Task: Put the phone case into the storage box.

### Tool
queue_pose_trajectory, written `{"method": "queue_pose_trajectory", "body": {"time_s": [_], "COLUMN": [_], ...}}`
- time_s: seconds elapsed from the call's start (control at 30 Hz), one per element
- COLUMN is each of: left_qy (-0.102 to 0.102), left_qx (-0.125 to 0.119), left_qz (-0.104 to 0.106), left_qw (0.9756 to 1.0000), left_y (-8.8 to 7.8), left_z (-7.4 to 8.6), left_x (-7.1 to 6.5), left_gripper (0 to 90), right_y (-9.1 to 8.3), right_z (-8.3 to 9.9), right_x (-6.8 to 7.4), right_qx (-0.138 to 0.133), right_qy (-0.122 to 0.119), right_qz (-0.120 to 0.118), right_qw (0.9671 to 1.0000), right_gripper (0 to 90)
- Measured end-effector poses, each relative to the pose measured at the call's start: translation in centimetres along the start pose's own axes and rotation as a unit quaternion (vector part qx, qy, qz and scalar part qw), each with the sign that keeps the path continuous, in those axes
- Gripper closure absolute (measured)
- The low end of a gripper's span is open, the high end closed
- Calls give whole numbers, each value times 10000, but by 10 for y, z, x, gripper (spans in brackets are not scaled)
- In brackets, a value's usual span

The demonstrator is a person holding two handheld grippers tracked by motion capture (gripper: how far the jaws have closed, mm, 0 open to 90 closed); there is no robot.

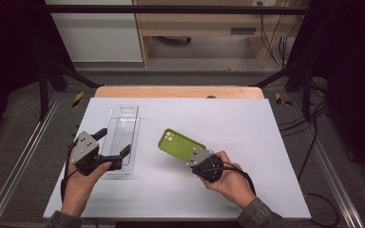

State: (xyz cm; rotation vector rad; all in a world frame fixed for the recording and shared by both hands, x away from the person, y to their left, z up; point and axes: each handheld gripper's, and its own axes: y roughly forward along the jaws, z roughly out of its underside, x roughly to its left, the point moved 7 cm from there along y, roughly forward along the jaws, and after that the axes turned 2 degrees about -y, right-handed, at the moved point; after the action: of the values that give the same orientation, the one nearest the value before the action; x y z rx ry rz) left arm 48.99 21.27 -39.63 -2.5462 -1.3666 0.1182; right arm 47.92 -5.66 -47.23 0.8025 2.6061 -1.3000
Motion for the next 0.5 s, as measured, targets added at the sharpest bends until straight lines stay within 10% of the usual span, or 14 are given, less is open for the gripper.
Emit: {"method": "queue_pose_trajectory", "body": {"time_s": [0.5], "left_qy": [-50], "left_qx": [318], "left_qz": [116], "left_qw": [9994], "left_y": [16], "left_z": [-15], "left_x": [-14], "left_gripper": [33], "right_y": [-12], "right_z": [-8], "right_x": [4], "right_qx": [-167], "right_qy": [-162], "right_qz": [261], "right_qw": [9994], "right_gripper": [880]}}
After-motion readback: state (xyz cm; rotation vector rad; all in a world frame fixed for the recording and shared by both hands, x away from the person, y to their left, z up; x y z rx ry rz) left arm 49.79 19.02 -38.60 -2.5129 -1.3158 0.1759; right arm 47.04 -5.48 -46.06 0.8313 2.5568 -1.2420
